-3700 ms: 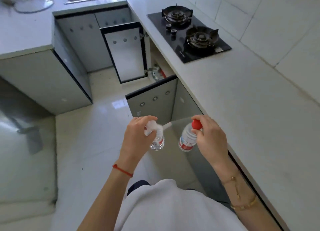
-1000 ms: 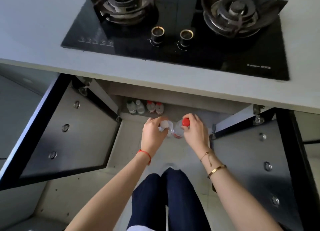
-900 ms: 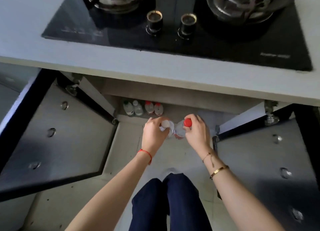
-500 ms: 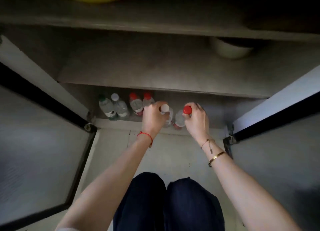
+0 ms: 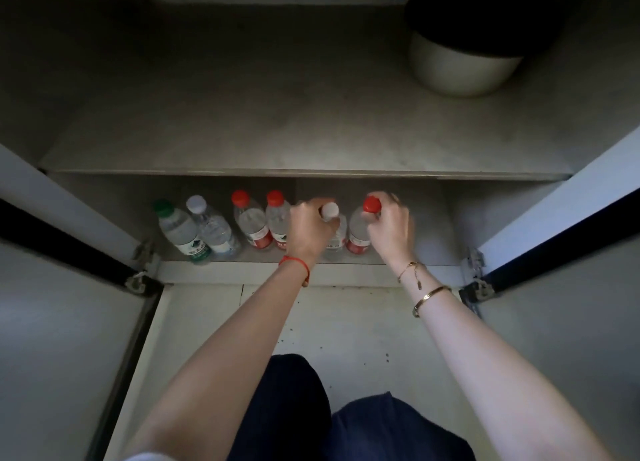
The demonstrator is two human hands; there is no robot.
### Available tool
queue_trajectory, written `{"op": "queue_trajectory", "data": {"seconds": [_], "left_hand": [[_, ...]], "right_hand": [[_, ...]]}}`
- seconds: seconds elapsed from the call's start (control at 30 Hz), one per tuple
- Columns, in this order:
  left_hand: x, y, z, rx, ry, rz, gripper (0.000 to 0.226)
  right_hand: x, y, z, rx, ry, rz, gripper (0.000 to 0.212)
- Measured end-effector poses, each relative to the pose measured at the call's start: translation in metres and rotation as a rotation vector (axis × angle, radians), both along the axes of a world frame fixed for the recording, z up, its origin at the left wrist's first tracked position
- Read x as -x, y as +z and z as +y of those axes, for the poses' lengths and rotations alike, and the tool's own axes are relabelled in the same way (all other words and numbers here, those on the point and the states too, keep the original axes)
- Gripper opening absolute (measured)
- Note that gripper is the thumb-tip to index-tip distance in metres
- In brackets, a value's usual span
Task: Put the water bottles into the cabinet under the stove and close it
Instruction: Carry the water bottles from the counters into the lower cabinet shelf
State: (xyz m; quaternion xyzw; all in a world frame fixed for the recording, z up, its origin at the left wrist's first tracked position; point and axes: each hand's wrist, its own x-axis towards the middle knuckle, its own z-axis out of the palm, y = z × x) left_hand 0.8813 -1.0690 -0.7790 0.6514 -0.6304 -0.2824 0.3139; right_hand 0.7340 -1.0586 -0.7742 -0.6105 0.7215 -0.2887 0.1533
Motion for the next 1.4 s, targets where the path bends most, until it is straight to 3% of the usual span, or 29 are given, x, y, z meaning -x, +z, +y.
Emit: {"op": "queue_trajectory", "data": {"seconds": [0.43, 0.73, 1.03, 1.4], "left_hand": [[0.006, -0.01, -0.03, 0.041, -0.002, -0.053, 0.029], [0.001, -0.012, -0.024, 0.031, -0.029, -0.02, 0.04], [-0.017, -0.005, 0.004, 0.179, -0.074, -0.142, 0.048], [-0.085, 0.014, 0.051, 0.267, -0.01, -0.213, 0.04]], "right_hand": [[-0.003, -0.011, -0.02, -0.022, -0.029, -0.052, 0.031], [-0.003, -0.012, -0.01, 0.011, -0.005, -0.148, 0.039], [0.002, -0.008, 0.012, 0.043, 0.045, -0.063, 0.048], [-0.032, 0.024, 0.034, 0.142, 0.201, -0.007, 0.052]]}}
